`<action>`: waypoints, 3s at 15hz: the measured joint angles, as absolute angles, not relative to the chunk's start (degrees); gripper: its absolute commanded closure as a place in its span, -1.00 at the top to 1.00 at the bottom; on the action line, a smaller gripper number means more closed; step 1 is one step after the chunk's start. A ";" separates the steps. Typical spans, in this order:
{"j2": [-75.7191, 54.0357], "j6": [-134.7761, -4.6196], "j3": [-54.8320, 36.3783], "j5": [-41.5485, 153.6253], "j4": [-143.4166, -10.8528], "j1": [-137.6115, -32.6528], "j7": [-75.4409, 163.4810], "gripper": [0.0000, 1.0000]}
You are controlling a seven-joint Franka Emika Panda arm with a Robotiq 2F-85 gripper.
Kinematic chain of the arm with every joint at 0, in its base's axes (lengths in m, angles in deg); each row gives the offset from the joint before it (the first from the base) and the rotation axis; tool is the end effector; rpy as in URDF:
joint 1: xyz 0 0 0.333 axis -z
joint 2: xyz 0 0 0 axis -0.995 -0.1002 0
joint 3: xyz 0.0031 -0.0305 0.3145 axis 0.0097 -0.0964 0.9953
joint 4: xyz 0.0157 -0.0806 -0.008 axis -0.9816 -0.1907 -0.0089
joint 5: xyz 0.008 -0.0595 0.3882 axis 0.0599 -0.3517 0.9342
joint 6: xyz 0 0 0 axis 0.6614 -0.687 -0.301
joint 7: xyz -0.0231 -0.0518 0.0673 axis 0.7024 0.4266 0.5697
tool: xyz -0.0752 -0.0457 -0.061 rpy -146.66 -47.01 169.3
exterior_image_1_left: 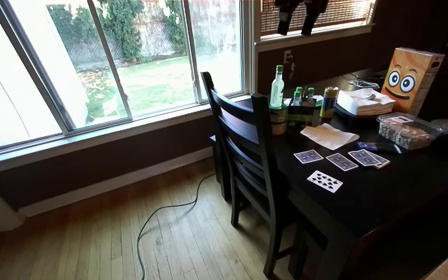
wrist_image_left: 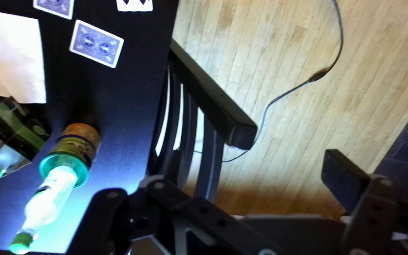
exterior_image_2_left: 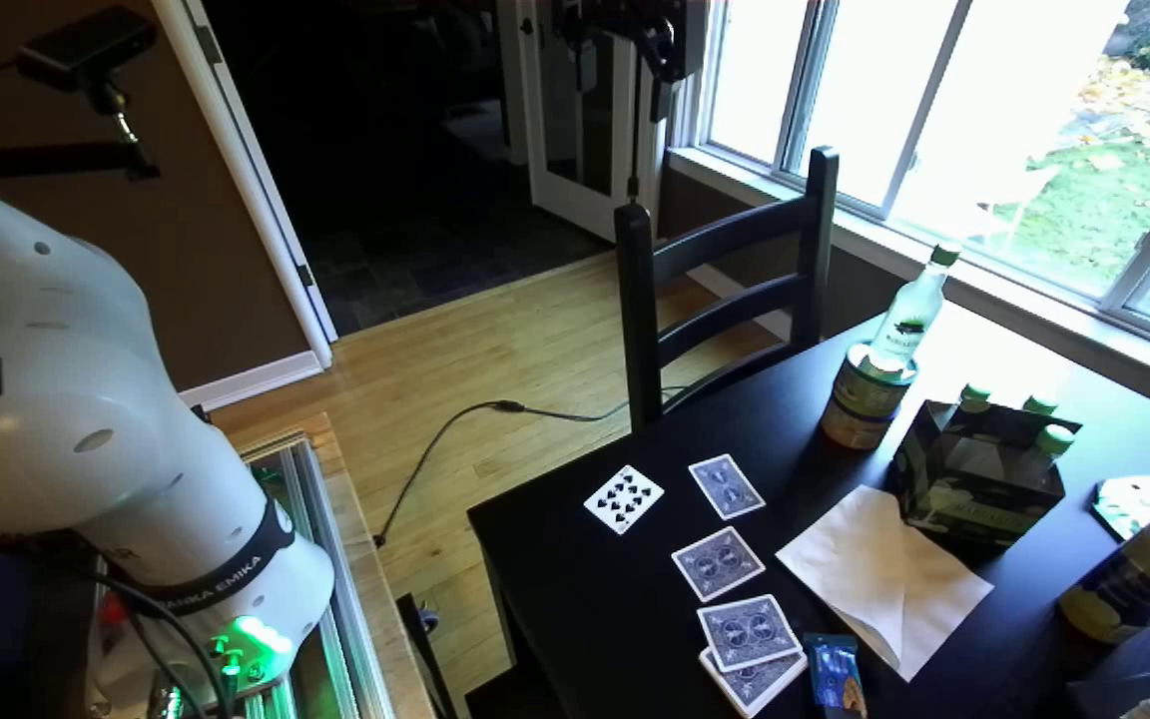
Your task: Pick a card on the deck and put it on the table
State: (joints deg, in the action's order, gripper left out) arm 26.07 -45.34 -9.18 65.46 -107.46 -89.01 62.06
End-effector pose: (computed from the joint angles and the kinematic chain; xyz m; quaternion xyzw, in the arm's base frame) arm 0.4615 0.0113 0.5629 -0.9894 -0.1094 -0.0752 0.0585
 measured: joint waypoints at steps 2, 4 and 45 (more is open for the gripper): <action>25.97 -49.96 -7.84 61.15 -109.32 -87.29 58.34 1.00; 25.95 -55.02 -7.13 56.56 -112.17 -85.30 54.69 1.00; -19.06 -63.26 -13.44 0.78 -114.45 -77.64 -0.68 1.00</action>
State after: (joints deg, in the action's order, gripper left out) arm -19.06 -63.26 -13.44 0.78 -114.45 -77.64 -0.68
